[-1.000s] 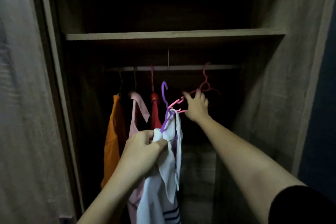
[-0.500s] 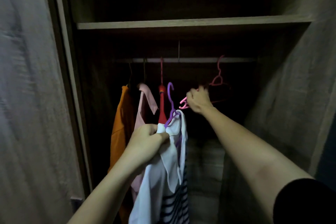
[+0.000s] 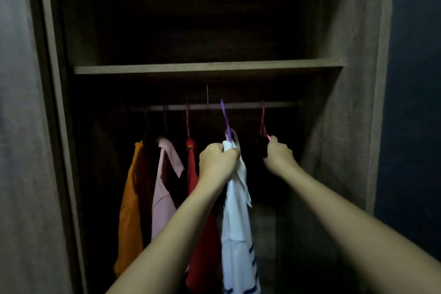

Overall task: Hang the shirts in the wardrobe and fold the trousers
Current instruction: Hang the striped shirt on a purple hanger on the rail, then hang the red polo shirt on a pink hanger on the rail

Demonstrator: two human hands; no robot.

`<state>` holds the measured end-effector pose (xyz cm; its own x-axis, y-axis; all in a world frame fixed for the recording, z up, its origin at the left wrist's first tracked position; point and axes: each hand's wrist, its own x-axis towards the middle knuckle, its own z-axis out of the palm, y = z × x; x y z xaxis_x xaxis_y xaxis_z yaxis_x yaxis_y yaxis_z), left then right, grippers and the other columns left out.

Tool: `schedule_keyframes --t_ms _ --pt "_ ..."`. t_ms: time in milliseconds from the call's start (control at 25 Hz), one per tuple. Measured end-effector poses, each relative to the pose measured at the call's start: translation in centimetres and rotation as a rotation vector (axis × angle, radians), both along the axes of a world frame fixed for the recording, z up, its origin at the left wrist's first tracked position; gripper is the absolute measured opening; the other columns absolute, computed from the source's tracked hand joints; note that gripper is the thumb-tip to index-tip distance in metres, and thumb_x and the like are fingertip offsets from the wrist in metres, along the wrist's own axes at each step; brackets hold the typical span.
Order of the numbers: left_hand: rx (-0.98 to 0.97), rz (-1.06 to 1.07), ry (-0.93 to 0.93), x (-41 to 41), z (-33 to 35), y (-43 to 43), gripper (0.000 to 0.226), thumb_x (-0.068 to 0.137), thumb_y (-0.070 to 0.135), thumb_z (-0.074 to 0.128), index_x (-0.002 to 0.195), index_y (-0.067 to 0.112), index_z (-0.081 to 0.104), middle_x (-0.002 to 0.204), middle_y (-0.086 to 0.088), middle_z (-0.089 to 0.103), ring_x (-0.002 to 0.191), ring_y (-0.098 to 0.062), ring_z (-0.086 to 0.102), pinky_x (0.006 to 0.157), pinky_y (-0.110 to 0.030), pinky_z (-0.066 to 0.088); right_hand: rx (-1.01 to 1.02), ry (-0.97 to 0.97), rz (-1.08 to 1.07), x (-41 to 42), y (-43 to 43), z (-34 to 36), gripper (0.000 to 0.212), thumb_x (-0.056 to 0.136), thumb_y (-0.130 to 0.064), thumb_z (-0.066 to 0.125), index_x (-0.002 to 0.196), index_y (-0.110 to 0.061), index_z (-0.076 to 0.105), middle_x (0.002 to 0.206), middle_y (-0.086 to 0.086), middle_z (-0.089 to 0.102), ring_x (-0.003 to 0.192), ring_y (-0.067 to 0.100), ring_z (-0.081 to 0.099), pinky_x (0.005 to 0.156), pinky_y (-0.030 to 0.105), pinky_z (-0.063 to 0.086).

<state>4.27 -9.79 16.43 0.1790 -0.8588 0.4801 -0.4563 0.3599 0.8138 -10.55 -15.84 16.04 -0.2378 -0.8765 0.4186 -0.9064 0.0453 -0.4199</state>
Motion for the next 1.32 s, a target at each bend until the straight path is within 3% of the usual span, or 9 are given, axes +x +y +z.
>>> schedule_keyframes --t_ms 80,160,360,520,720,920,1040,1160,1320 --pt "-0.012 0.034 0.032 -1.7 1.4 -1.7 0.028 0.08 0.025 0.053 0.076 0.0 0.065 0.084 -0.018 0.068 0.086 -0.035 0.063 0.068 -0.033 0.045 -0.058 0.102 -0.002 -1.6 0.8 0.2 0.048 0.087 -0.004 0.054 0.132 -0.002 0.039 0.122 0.021 0.057 0.113 0.038 0.055 0.088 0.039 0.047" --pt "-0.004 0.042 0.076 -3.2 2.7 -3.1 0.025 0.081 0.022 0.05 0.07 0.002 0.059 0.089 -0.018 0.067 0.091 -0.037 0.062 0.077 -0.034 0.048 -0.105 0.13 0.01 -2.8 1.8 0.6 0.04 0.086 -0.003 0.055 0.124 -0.003 0.046 0.117 0.018 0.059 0.108 0.037 0.058 0.082 0.037 0.047" --pt "0.048 0.084 0.101 -5.2 4.4 -5.6 0.026 0.084 0.018 0.049 0.059 0.011 0.046 0.087 -0.015 0.058 0.099 -0.036 0.058 0.072 -0.027 0.036 -0.086 0.105 0.061 -4.3 3.1 1.0 0.038 0.084 -0.002 0.049 0.122 -0.006 0.049 0.117 0.018 0.06 0.109 0.035 0.057 0.084 0.033 0.045" --pt "0.111 0.158 -0.017 -5.3 2.2 -9.4 0.022 0.084 0.019 0.049 0.09 0.005 0.065 0.109 -0.021 0.064 0.104 -0.039 0.058 0.082 -0.031 0.044 -0.127 0.073 0.09 -5.2 2.8 0.3 0.054 0.087 0.002 0.045 0.139 -0.007 0.037 0.126 0.014 0.056 0.115 0.03 0.055 0.09 0.032 0.044" --pt "0.135 0.157 -0.199 -6.2 -0.2 -11.6 0.014 0.083 0.021 0.047 0.089 0.013 0.057 0.104 -0.017 0.064 0.098 -0.038 0.06 0.079 -0.033 0.047 -0.107 0.089 0.09 -6.0 2.1 -0.6 0.066 0.088 0.003 0.047 0.147 -0.011 0.023 0.135 0.009 0.048 0.12 0.024 0.052 0.095 0.03 0.042" --pt "0.133 0.125 -0.17 -5.6 -1.1 -11.7 0.046 0.092 0.029 0.045 0.128 0.001 0.04 0.127 -0.023 0.051 0.115 -0.04 0.051 0.092 -0.038 0.042 -0.107 0.113 0.074 -6.2 2.2 -1.1 0.064 0.09 -0.004 0.048 0.147 -0.012 0.022 0.144 0.009 0.04 0.128 0.027 0.046 0.1 0.035 0.04" --pt "-0.027 0.056 -0.093 -4.0 -1.2 -9.3 0.058 0.094 0.028 0.044 0.141 -0.002 0.028 0.14 -0.025 0.041 0.126 -0.039 0.044 0.102 -0.039 0.036 -0.328 0.269 0.039 -4.2 2.8 -1.5 0.055 0.09 -0.013 0.052 0.142 -0.005 0.035 0.149 0.017 0.035 0.139 0.032 0.031 0.112 0.042 0.028" --pt "-0.185 0.109 -0.055 0.7 -2.0 -5.2 0.054 0.096 0.02 0.043 0.144 0.001 0.028 0.147 -0.018 0.037 0.136 -0.028 0.035 0.108 -0.027 0.026 -0.514 0.334 0.197 1.5 4.1 -3.4 0.055 0.074 -0.006 0.065 0.127 0.0 0.054 0.135 0.022 0.051 0.128 0.037 0.047 0.104 0.045 0.038" --pt "-0.27 0.263 -0.109 10.3 -4.7 0.9 0.049 0.097 0.015 0.041 0.143 0.005 0.032 0.148 -0.011 0.038 0.138 -0.021 0.033 0.103 -0.013 0.019 -0.49 0.232 0.502 12.1 6.1 -7.0 0.054 0.074 -0.008 0.048 0.127 0.0 0.053 0.135 0.021 0.052 0.127 0.036 0.048 0.103 0.044 0.042"
